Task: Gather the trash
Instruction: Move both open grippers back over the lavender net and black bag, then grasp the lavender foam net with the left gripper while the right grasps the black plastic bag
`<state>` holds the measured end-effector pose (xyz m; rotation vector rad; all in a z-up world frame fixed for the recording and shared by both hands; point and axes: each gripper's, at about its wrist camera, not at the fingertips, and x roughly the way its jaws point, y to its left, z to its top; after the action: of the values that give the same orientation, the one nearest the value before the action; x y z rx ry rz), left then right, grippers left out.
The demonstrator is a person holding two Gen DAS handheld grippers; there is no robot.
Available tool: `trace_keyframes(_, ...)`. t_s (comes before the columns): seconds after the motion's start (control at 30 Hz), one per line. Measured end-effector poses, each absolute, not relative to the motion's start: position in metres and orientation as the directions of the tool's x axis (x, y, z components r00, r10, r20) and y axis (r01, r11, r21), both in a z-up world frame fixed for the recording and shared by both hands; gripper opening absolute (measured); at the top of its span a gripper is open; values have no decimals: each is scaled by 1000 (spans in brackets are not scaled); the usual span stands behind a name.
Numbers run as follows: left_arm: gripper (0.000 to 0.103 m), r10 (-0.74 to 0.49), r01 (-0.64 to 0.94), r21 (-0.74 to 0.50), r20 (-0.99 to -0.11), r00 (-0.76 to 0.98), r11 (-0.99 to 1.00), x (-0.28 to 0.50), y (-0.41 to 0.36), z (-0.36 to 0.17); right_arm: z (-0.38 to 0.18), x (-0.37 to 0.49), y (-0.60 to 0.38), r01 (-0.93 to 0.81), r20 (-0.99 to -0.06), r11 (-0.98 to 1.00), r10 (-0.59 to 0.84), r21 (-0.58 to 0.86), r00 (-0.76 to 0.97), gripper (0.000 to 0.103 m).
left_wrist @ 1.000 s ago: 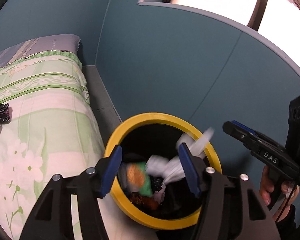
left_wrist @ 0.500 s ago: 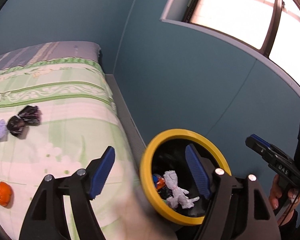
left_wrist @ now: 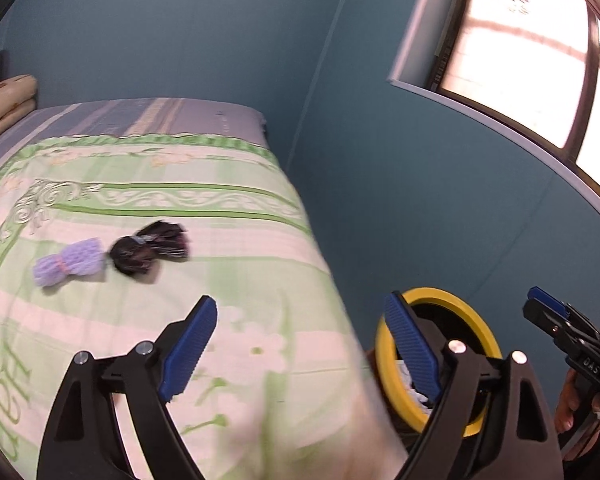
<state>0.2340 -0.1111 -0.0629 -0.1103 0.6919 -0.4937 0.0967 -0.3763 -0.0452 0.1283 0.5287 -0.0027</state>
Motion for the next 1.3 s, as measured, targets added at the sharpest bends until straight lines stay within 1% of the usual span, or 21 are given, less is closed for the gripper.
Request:
trace_keyframes(0.3, 85, -378, 287, -247, -588, 715, 926, 243, -40, -64, -42, 127, -317, -95, -504, 988, 142, 118, 852, 64)
trace_keyframes(0.6, 86, -295, 191, -231, -612, 734, 954, 257, 18, -79, -53, 165, -264, -187, -536, 975, 222, 120, 814, 67)
trace_keyframes(0.93, 86, -226, 117, -208, -648, 727, 971, 282, 61, -102, -78, 213, -223, -253, -586, 957, 286, 140, 758, 69)
trace_keyframes(1.17, 86, -203, 77, -211, -679, 705, 974, 306, 80, -123, -92, 245, -196, -296, -615, 946, 312, 132, 724, 70)
trace_keyframes(1.3, 86, -182, 65, -191, -697, 694, 979, 325, 86, -134, -103, 268, -184, -311, -630, 941, 323, 134, 706, 71)
